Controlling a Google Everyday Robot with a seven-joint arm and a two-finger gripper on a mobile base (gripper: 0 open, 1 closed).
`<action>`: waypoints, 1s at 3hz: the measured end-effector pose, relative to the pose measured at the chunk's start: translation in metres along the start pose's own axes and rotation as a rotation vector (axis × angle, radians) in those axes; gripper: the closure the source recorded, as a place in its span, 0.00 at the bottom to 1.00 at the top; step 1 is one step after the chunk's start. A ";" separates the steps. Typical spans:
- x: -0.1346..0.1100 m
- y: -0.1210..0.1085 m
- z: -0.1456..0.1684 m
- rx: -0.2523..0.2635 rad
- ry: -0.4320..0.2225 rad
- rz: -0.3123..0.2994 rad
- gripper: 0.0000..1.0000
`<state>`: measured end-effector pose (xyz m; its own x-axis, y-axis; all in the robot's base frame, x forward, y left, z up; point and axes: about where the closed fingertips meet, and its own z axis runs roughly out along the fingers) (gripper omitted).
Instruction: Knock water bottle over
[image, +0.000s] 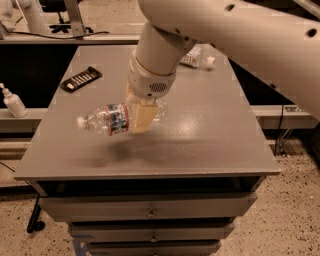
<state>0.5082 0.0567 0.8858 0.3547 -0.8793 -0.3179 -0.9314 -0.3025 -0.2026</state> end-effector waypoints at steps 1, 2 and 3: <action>-0.011 0.002 0.010 0.020 0.102 -0.025 1.00; -0.018 0.009 0.023 0.032 0.180 -0.046 1.00; -0.019 0.016 0.034 0.022 0.223 -0.038 0.84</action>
Offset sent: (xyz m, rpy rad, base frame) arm -0.0217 0.0315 -0.0302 -0.2465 -0.1500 -0.0071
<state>0.4888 0.0809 0.8575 0.3604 -0.9277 -0.0973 -0.9147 -0.3311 -0.2318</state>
